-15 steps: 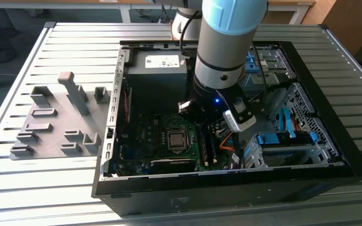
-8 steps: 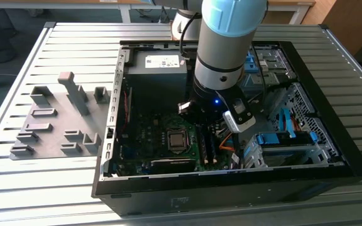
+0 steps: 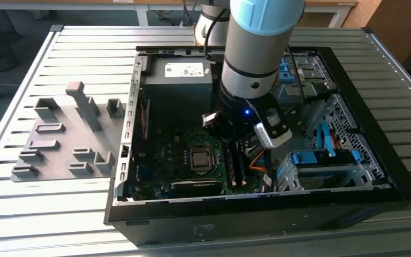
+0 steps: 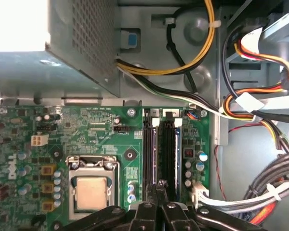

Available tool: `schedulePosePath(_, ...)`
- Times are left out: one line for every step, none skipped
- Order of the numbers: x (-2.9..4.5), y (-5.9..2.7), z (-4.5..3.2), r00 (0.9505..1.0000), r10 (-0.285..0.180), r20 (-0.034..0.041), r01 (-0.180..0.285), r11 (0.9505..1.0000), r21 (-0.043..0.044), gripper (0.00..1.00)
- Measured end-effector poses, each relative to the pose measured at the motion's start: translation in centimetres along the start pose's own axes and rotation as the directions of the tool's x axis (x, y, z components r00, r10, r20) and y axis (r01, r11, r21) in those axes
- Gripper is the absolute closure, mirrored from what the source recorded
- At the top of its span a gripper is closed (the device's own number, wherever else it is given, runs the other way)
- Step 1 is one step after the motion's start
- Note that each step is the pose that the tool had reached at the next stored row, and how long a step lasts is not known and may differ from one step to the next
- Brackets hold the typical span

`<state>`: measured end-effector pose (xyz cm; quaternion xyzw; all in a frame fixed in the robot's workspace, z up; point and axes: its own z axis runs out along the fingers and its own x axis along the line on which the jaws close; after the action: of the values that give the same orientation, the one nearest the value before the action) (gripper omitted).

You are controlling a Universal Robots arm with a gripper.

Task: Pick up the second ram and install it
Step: 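Press down the second ram until it locks into place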

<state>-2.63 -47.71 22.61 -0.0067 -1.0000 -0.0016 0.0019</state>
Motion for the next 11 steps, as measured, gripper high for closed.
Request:
schedulePosePath(0.0,0.0,-0.21,1.0,0.0,0.0001,0.0,1.0,-0.0001,0.89)
schedulePosePath(0.0,0.0,-0.43,1.0,0.0,0.0,0.0,1.0,0.0001,0.89)
schedulePosePath(0.0,-0.01,-0.67,1.0,0.0,-0.0001,0.0,1.0,0.0004,0.89)
schedulePosePath(0.0,0.0,-0.83,1.0,0.0,-0.0001,0.0,1.0,0.0002,0.89)
schedulePosePath(0.01,0.0,-0.94,1.0,0.0,-0.0001,0.0,1.0,0.0002,0.89)
schedulePosePath(0.01,0.0,-1.02,1.0,0.0,-0.0001,0.0,1.0,0.0002,0.89)
schedulePosePath(0.0,0.0,-1.03,1.0,0.0,0.0,0.0,1.0,0.0,0.89)
schedulePosePath(0.0,0.0,-1.03,1.0,0.0,0.0,0.0,1.0,0.0001,0.89)
schedulePosePath(0.0,0.0,-1.03,1.0,0.0,0.0,0.0,1.0,-0.0001,0.89)
schedulePosePath(0.0,0.0,-1.04,1.0,0.0,-0.0001,0.0,1.0,0.0001,0.89)
schedulePosePath(0.0,0.0,-1.04,1.0,0.0,-0.0001,0.0,1.0,0.0001,0.89)
